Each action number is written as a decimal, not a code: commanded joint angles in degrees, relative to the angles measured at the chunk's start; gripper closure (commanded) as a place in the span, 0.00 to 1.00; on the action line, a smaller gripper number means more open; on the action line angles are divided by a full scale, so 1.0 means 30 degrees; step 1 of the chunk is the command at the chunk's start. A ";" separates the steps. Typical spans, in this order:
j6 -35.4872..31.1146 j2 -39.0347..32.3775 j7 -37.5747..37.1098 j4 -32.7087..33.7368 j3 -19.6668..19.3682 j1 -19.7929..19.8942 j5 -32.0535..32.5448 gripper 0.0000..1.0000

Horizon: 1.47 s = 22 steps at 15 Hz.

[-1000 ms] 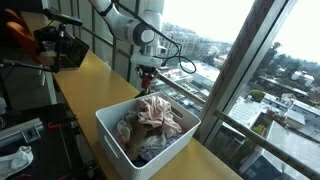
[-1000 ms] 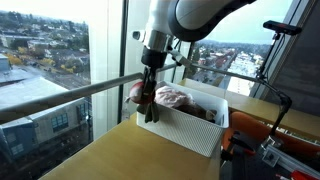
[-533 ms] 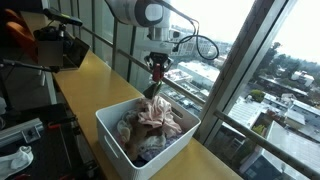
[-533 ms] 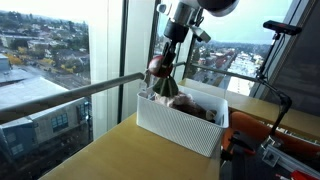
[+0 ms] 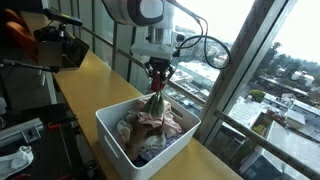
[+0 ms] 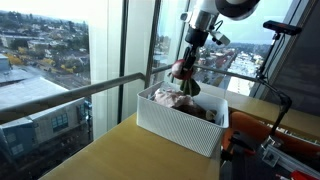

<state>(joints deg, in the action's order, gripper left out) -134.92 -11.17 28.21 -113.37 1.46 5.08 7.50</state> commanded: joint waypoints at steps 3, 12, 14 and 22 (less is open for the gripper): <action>-0.0956 0.0907 -0.0313 -0.4025 -0.1035 0.0311 0.0188 0.95; -0.1991 -0.2660 -0.0644 -0.4950 -0.1247 0.0519 0.0083 0.95; -0.1816 -0.3856 -0.0800 -0.4378 -0.1184 0.0566 0.0043 0.95; -0.1078 -0.2532 -0.0905 -0.4301 -0.0895 0.0579 -0.0121 0.16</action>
<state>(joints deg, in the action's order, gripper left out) -139.31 -21.81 26.53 -126.36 -2.07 6.65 7.32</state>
